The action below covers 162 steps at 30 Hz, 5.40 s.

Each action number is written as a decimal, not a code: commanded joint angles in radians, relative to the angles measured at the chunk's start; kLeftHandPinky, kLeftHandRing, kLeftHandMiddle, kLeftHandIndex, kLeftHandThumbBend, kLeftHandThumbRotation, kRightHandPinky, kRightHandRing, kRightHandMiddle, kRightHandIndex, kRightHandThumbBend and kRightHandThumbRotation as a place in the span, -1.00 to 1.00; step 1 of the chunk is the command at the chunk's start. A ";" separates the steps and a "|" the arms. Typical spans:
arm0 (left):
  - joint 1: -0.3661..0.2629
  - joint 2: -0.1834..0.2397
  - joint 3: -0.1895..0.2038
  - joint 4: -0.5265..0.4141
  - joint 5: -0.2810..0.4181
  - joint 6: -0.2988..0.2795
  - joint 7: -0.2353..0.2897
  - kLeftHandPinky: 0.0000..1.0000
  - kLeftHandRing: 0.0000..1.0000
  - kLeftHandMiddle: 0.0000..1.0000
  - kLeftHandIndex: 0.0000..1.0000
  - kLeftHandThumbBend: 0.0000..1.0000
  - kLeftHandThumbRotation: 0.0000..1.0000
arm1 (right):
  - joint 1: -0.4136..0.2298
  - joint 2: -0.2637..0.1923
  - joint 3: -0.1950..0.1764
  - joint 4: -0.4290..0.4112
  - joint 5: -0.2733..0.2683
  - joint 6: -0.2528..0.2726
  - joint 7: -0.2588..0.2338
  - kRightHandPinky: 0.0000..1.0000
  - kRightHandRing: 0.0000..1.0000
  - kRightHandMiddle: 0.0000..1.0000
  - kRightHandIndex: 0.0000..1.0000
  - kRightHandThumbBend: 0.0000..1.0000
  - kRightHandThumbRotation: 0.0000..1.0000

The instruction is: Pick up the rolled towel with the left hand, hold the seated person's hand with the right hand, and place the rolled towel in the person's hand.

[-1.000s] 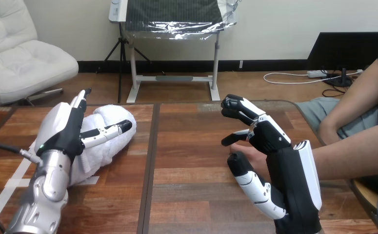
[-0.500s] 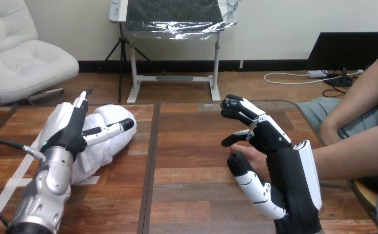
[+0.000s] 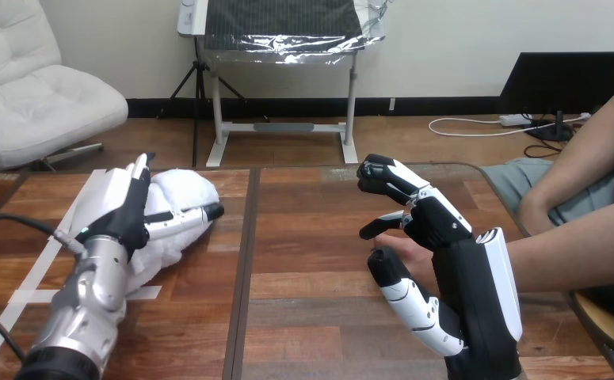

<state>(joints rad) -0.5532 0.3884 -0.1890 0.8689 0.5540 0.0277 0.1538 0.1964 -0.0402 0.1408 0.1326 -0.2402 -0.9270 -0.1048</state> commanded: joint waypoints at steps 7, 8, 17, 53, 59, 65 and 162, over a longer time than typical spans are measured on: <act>-0.115 0.007 -0.103 0.106 0.098 0.035 0.080 0.94 0.99 1.00 1.00 0.98 0.36 | -0.047 0.007 -0.014 -0.016 -0.001 0.005 -0.004 0.01 0.55 0.71 0.53 0.23 0.45; -0.119 0.007 -0.111 0.114 0.107 0.040 0.084 0.94 1.00 1.00 1.00 0.98 0.37 | -0.047 0.007 -0.014 -0.016 -0.001 0.005 -0.004 0.01 0.55 0.71 0.53 0.23 0.46; -0.157 -0.001 -0.203 0.204 0.205 0.109 0.138 0.99 1.00 1.00 1.00 0.97 0.43 | -0.045 0.001 -0.012 -0.018 0.008 0.006 0.002 0.01 0.53 0.70 0.52 0.22 0.45; -0.218 -0.048 -0.361 0.415 0.279 0.218 0.291 0.59 0.66 0.74 0.79 0.70 -0.24 | -0.047 -0.006 -0.014 -0.029 0.013 0.012 0.012 -0.04 0.47 0.67 0.48 0.24 0.42; -0.223 -0.055 -0.354 0.420 0.262 0.222 0.272 0.27 0.34 0.39 0.50 0.51 -0.49 | -0.047 -0.007 -0.015 -0.029 0.014 0.011 0.013 -0.06 0.47 0.67 0.47 0.24 0.42; -0.221 -0.058 -0.348 0.422 0.246 0.220 0.276 -0.01 0.10 0.17 0.29 0.44 -0.67 | -0.051 -0.007 -0.017 -0.025 0.012 0.005 0.011 -0.07 0.46 0.66 0.47 0.23 0.41; 0.128 -0.060 -0.054 0.024 -0.089 -0.577 0.616 -0.16 -0.12 -0.05 0.04 0.27 -1.00 | -0.041 0.000 -0.029 -0.026 -0.006 -0.007 0.006 -0.05 0.42 0.56 0.41 0.21 0.39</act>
<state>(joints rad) -0.4170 0.3363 -0.2917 1.0713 0.4953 -0.4553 0.7315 0.1979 -0.0468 0.1174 0.1326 -0.2478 -0.9160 -0.0942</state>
